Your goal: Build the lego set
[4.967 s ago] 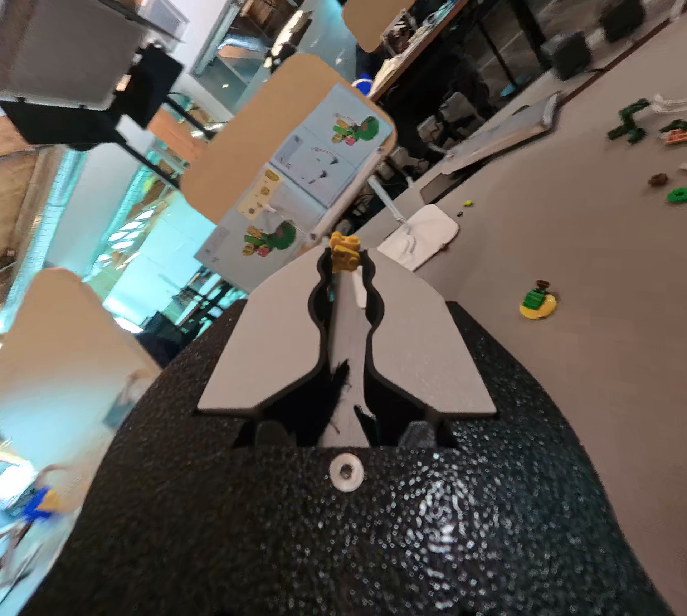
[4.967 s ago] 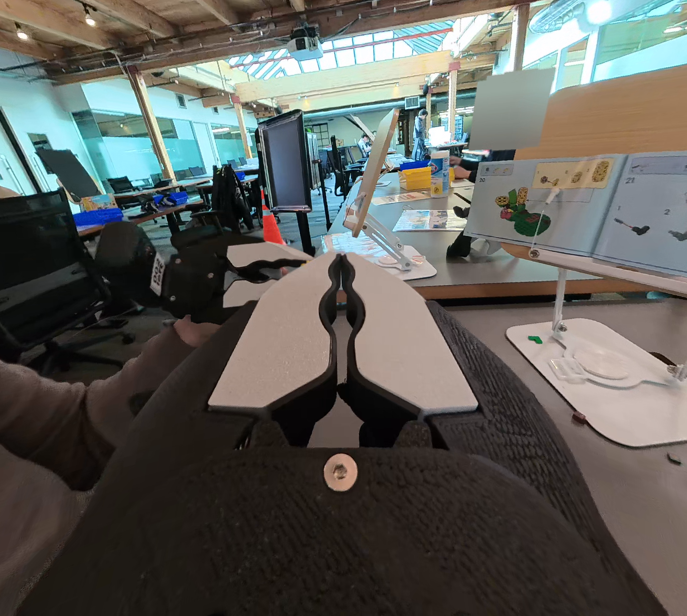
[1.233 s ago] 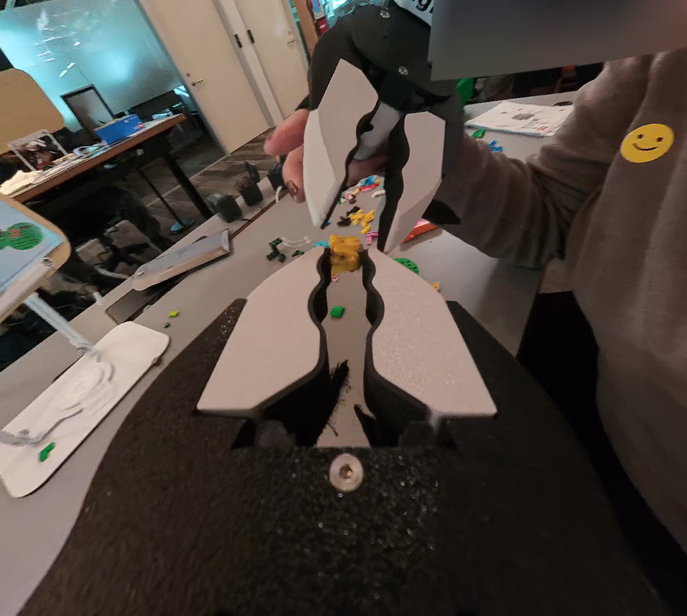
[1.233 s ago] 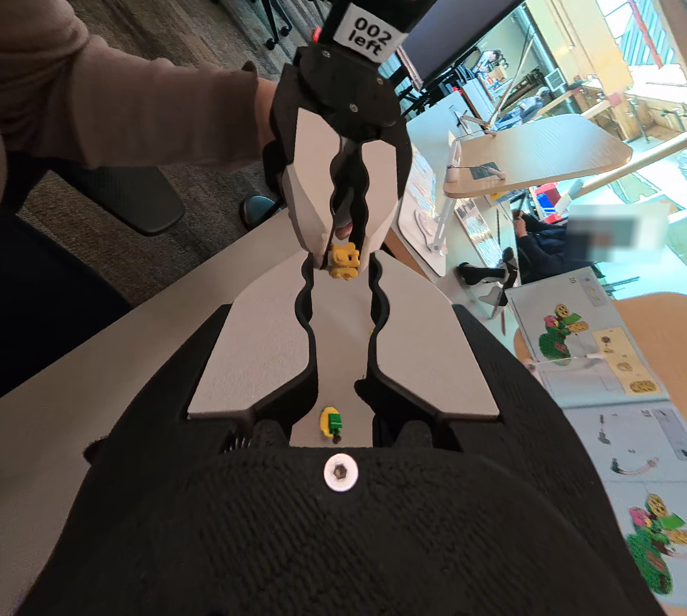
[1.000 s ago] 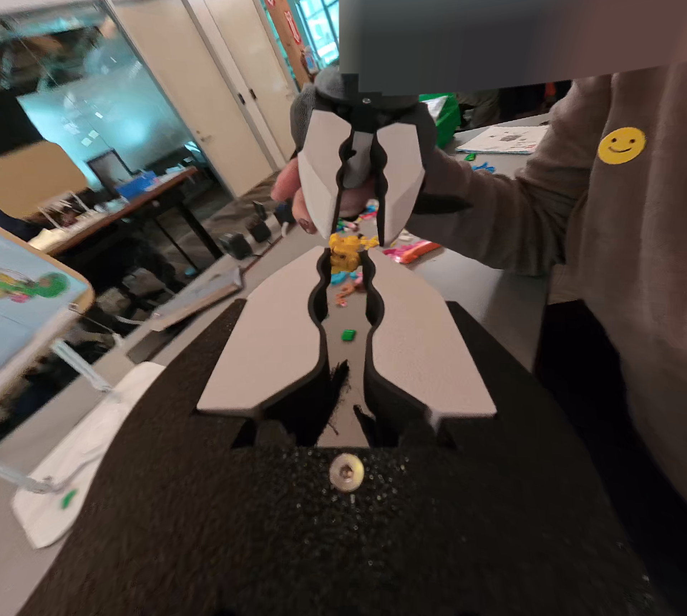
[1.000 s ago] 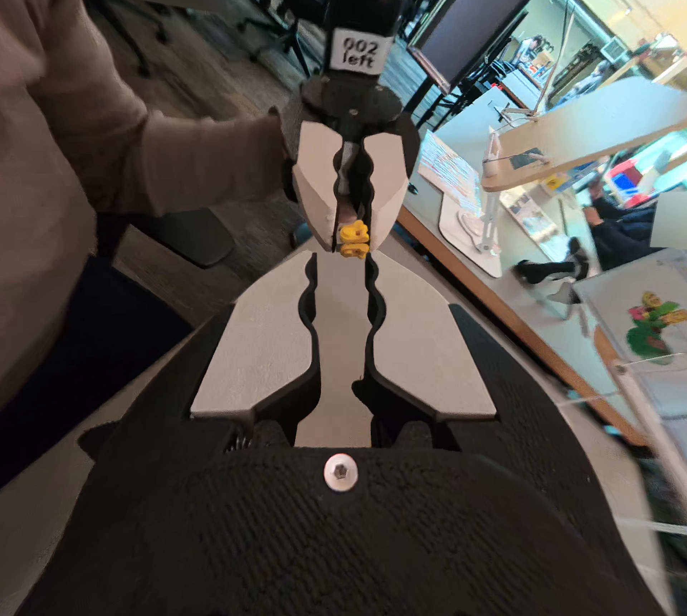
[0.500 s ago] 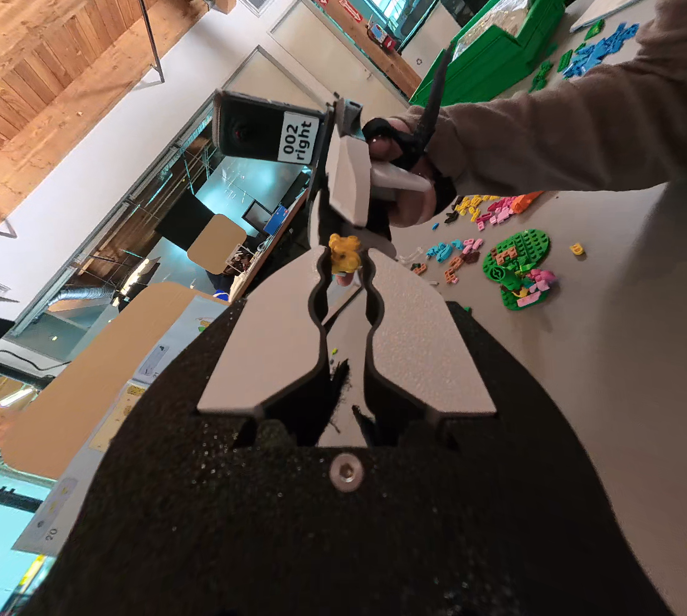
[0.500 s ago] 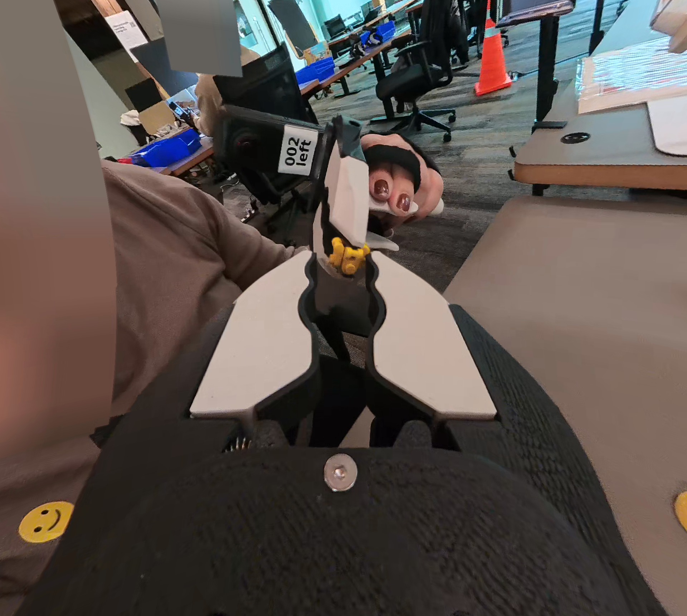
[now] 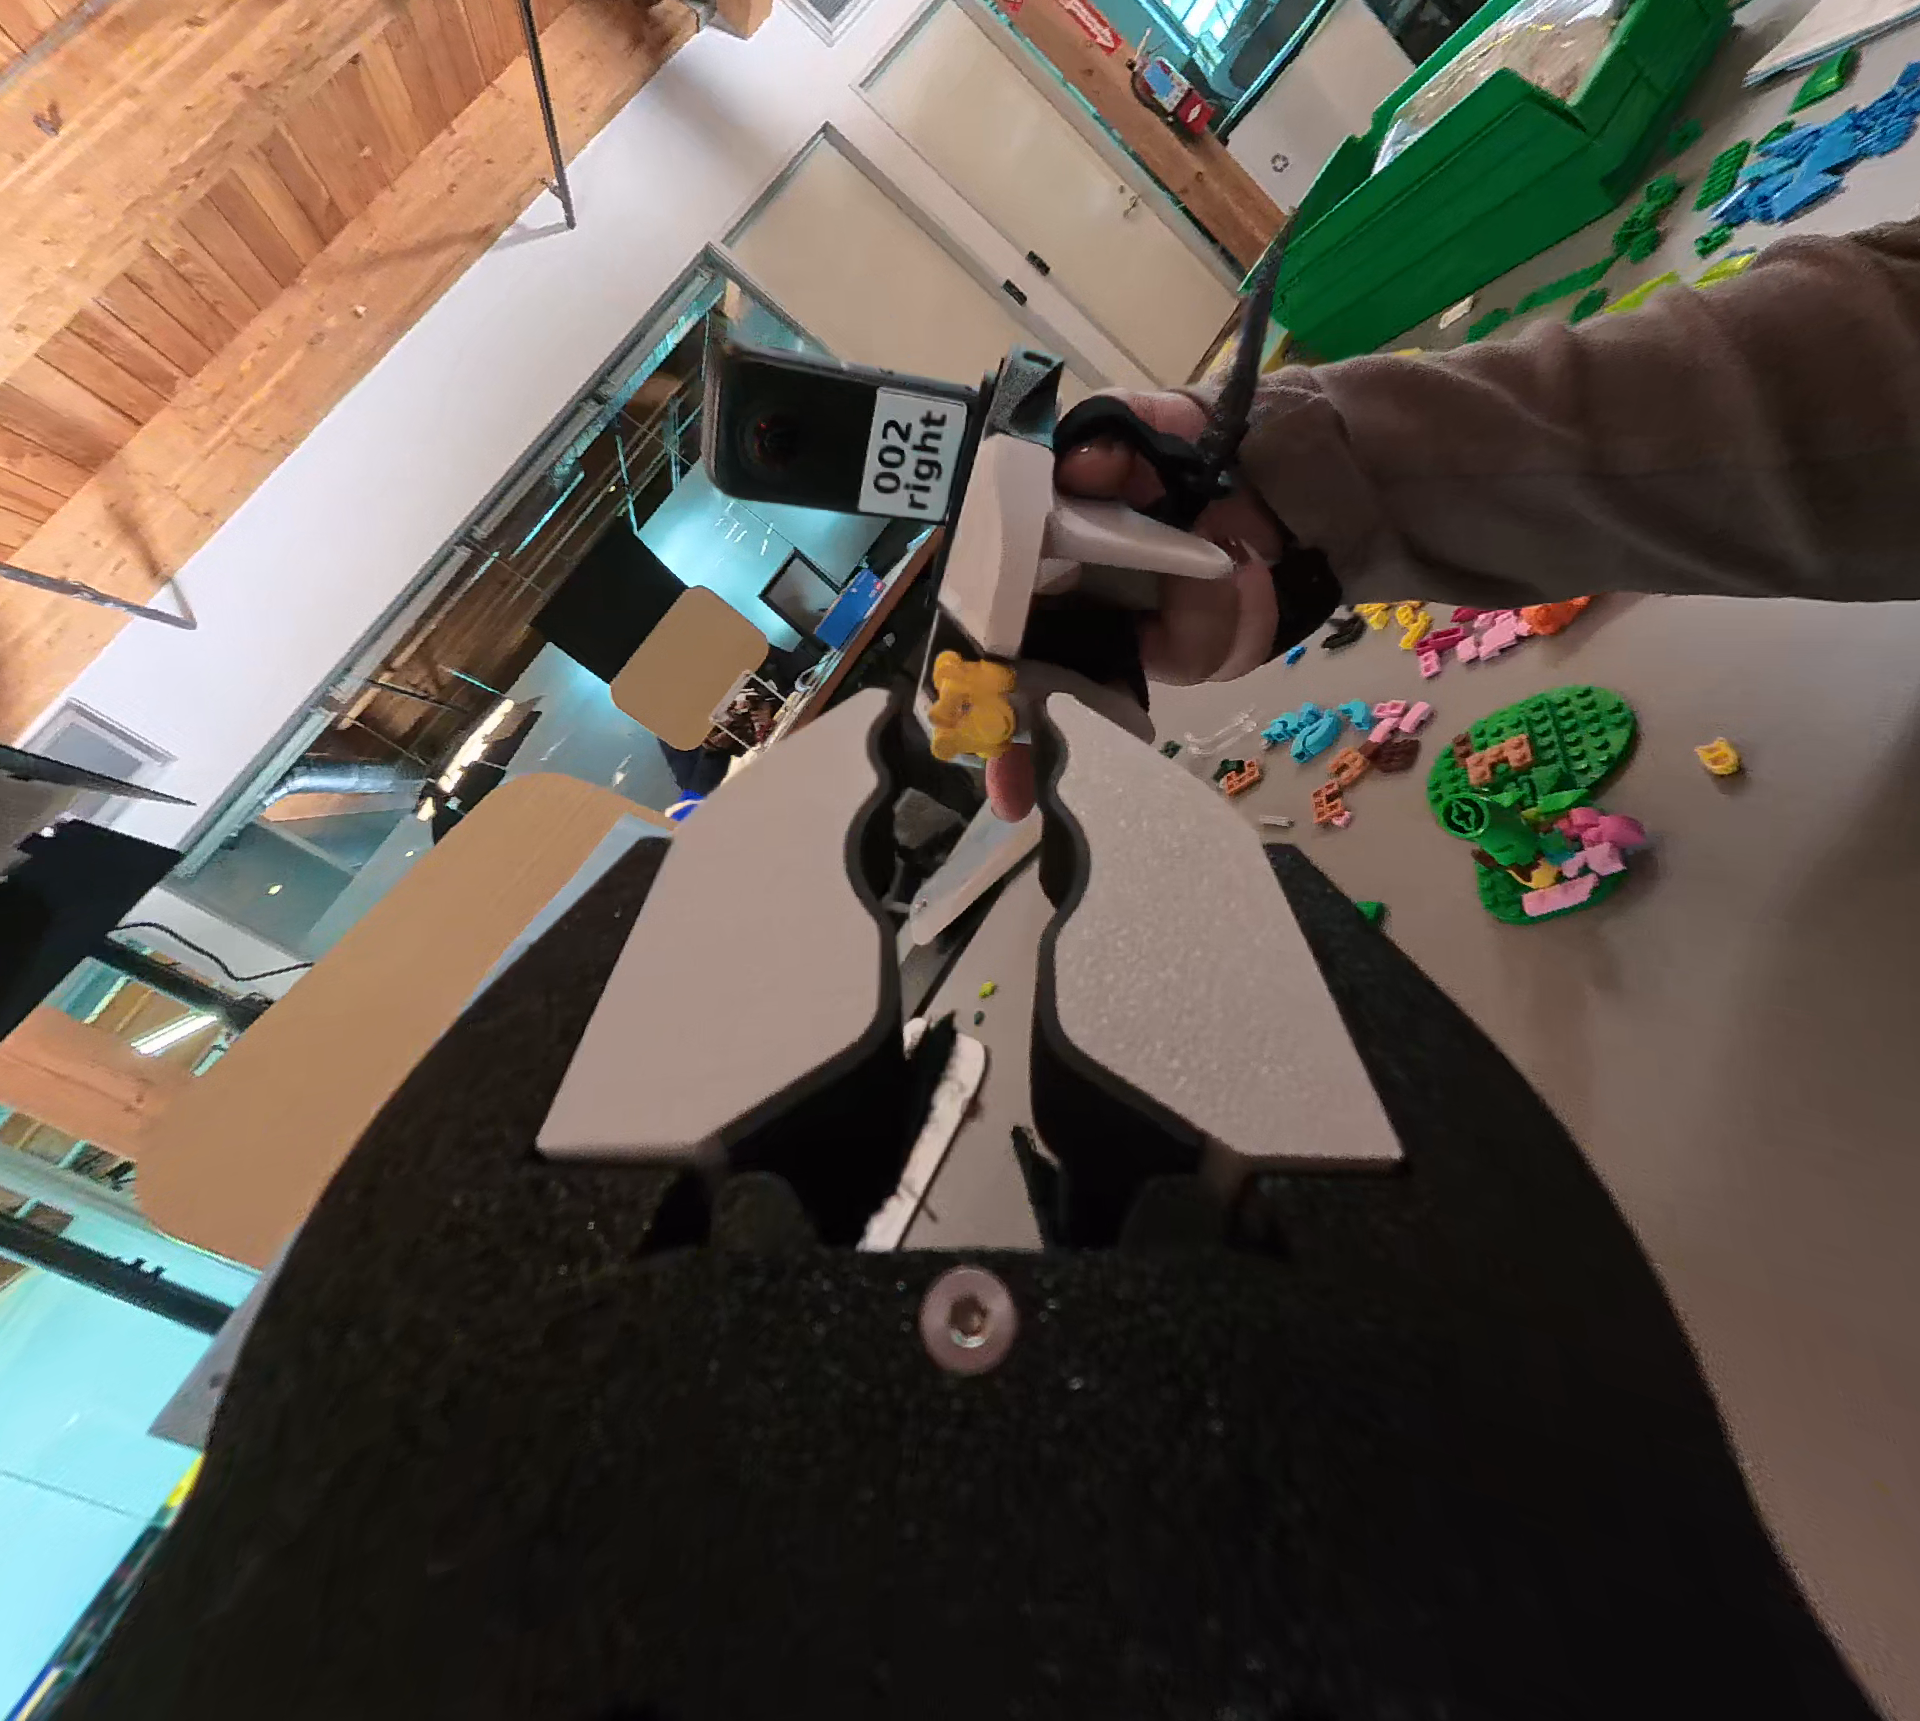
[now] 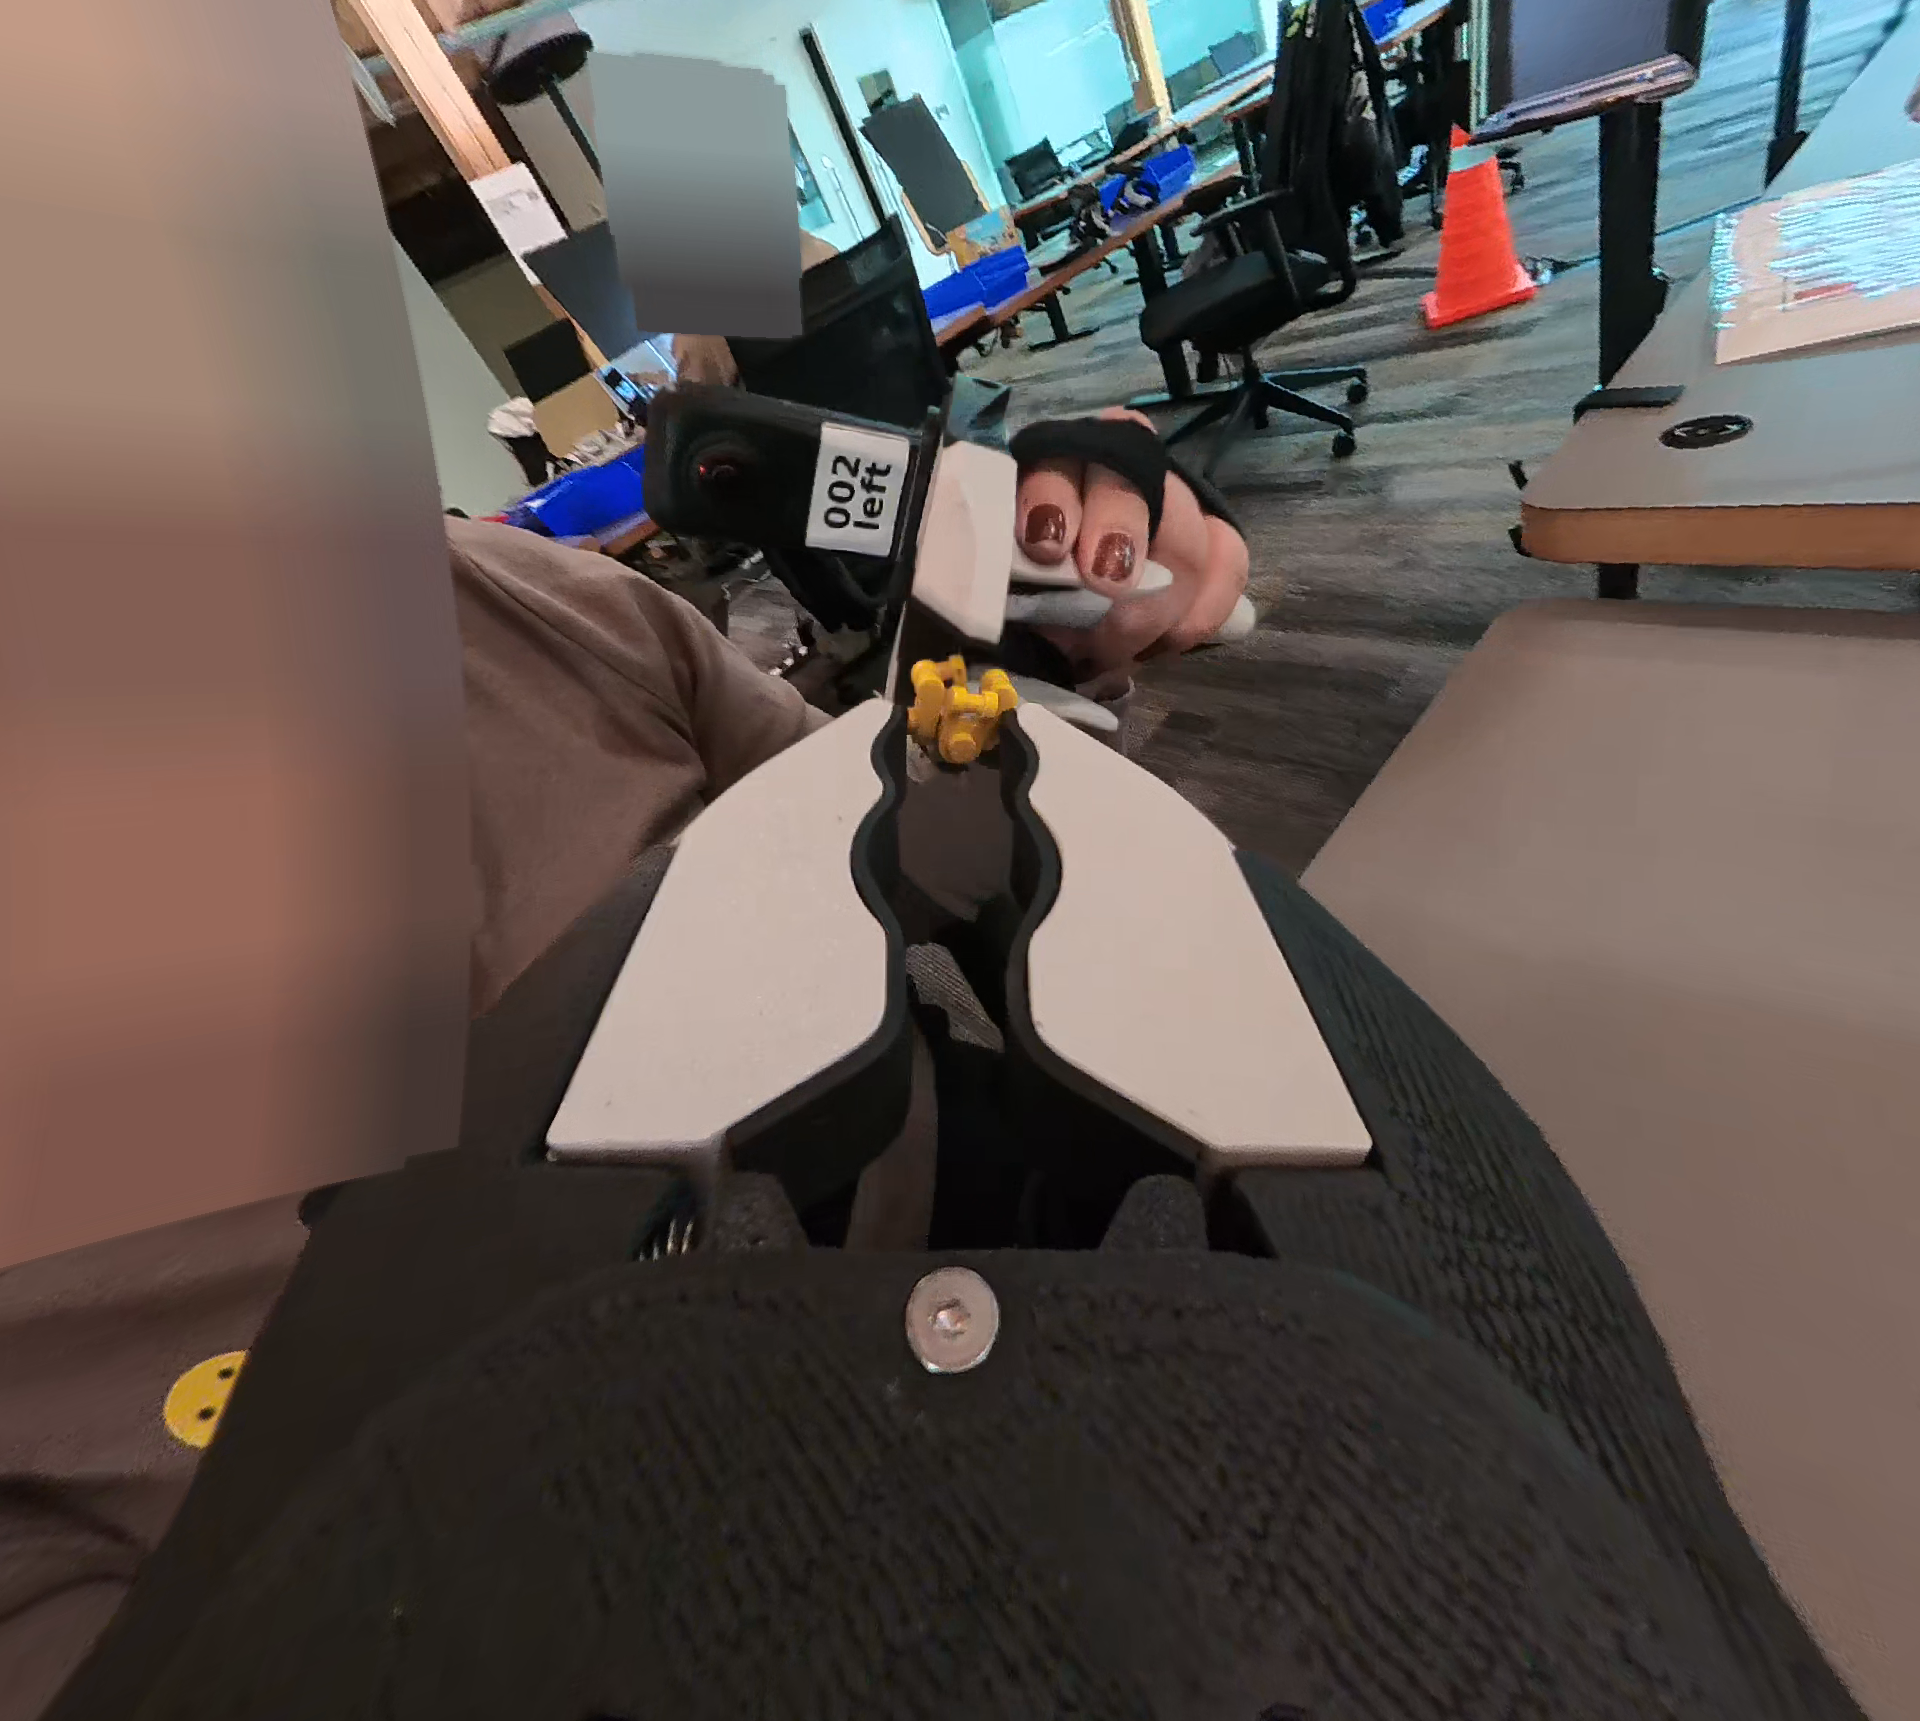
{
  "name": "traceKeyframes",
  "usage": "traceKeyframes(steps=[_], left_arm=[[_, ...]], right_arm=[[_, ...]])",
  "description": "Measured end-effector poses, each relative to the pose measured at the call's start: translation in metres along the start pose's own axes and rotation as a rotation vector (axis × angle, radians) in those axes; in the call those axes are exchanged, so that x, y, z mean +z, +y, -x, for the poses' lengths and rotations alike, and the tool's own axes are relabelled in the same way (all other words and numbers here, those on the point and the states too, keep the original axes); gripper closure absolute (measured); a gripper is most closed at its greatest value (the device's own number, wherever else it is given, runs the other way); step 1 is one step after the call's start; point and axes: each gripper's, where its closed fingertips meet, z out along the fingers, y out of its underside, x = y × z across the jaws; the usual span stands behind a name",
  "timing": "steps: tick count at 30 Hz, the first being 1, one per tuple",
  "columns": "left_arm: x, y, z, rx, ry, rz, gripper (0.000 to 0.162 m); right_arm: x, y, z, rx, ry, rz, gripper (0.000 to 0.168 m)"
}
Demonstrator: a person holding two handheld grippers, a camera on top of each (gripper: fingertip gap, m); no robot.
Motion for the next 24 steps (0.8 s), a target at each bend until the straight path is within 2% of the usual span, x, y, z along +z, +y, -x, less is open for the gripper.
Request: traceKeyframes(steps=[6,14,18,24], left_arm=[[-0.0042,-0.0023,0.0014,0.022,-0.005,-0.002,0.149],[-0.0008,0.0009,-0.0078,0.079,0.031,0.045,0.141],[-0.0021,0.0007,-0.0052,0.087,0.014,0.039,0.148],[-0.0036,-0.0016,-0.0041,0.075,0.011,0.016,0.146]], right_arm=[[-0.0090,-0.0036,0.0003,0.005,-0.016,-0.033,0.153],[-0.0057,0.0024,0.0018,-0.020,-0.007,0.009,0.154],[-0.0042,0.0038,0.0016,-0.017,-0.012,0.017,0.154],[-0.0052,0.0036,-0.0003,-0.017,0.002,0.017,0.154]])
